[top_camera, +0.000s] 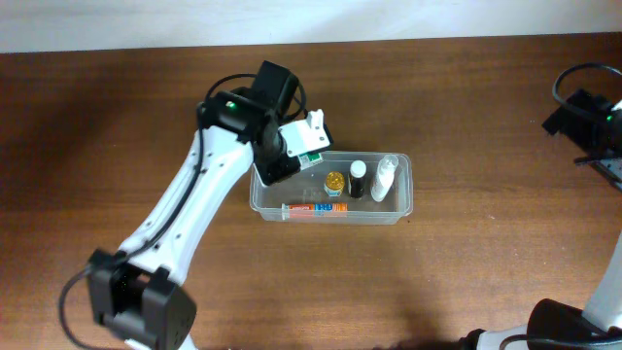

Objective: Pack container

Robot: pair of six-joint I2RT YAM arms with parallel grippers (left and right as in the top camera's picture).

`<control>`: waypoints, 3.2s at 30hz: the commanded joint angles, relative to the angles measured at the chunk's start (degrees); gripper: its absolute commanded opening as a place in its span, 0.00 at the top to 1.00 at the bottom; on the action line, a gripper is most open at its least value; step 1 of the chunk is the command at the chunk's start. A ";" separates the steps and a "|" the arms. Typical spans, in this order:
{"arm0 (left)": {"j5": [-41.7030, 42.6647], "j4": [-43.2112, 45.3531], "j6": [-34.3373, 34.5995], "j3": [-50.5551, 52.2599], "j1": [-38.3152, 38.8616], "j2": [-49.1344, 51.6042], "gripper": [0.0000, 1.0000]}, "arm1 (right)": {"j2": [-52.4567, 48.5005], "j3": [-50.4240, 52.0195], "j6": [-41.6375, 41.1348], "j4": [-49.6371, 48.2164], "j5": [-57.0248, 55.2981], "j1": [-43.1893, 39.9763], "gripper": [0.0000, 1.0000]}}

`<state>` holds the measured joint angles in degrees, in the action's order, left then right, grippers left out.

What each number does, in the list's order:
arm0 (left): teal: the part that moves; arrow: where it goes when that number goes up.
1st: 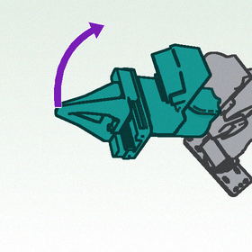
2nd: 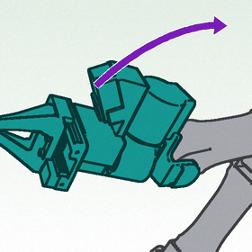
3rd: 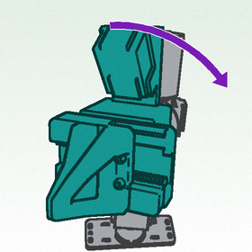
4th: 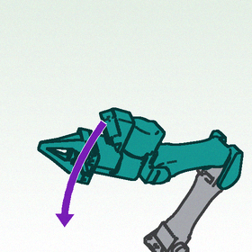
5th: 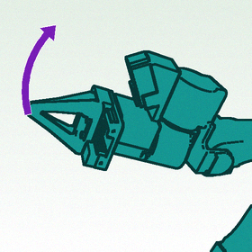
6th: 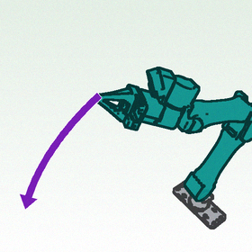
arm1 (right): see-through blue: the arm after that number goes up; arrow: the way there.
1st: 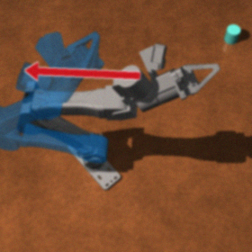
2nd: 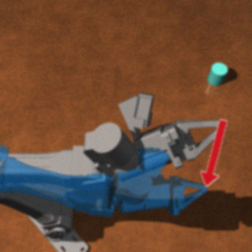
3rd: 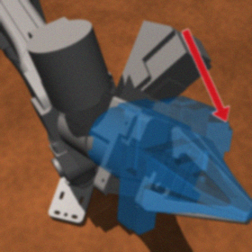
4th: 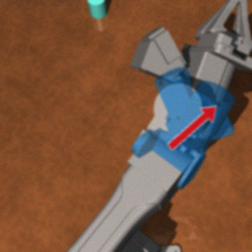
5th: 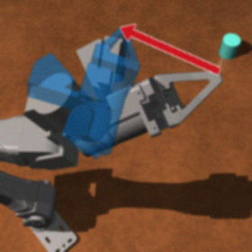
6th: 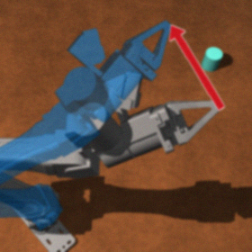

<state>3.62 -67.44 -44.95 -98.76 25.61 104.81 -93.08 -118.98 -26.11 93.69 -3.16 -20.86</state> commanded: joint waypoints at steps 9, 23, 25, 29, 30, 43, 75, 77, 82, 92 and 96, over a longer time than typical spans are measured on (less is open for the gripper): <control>-2.99 3.85 -6.23 0.92 -0.39 9.07 0.03 | 0.00 -0.04 0.17 0.00 -0.50 -0.22 0.02; -5.70 -7.80 15.45 -13.94 -3.91 3.21 0.00 | 0.00 -0.04 0.17 0.00 -0.50 -0.22 0.02; -7.82 -10.71 18.80 -16.50 -4.98 0.96 0.00 | 0.00 -0.04 0.17 0.00 -0.50 -0.22 0.02; -11.21 -14.16 29.09 -18.75 -9.99 -5.86 0.00 | 0.00 -0.04 0.15 0.00 -0.50 -0.22 0.02; -11.17 -14.75 32.15 -18.75 -11.93 -7.82 0.00 | 0.00 -0.04 0.15 0.00 -0.50 -0.22 0.02; -9.03 -17.92 40.83 -18.73 -35.39 -29.31 0.00 | -0.04 -0.04 0.17 0.00 -0.52 -0.13 0.02; -9.03 -18.99 40.83 -18.73 -36.26 -38.07 0.00 | 59.91 48.04 0.39 -21.07 -4.85 18.56 0.02; -9.03 -18.99 40.83 -18.73 -36.26 -38.07 0.00 | 66.29 56.89 0.42 -32.09 -5.31 18.56 0.02; -9.03 -19.02 40.83 -18.73 -36.26 -38.07 0.00 | 81.55 76.81 0.57 -40.83 -5.44 18.56 0.02; -9.03 -19.02 40.83 -18.73 -36.26 -38.07 0.00 | 88.98 95.34 -0.96 -43.08 -3.58 18.56 0.02; -9.03 -19.02 40.83 -18.73 -36.26 -38.07 0.00 | 89.26 98.09 -0.96 -43.82 -3.50 18.56 0.02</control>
<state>-5.85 -86.52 -4.86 -117.12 -10.33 66.96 -4.78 -22.65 -26.57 50.37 -7.14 -2.72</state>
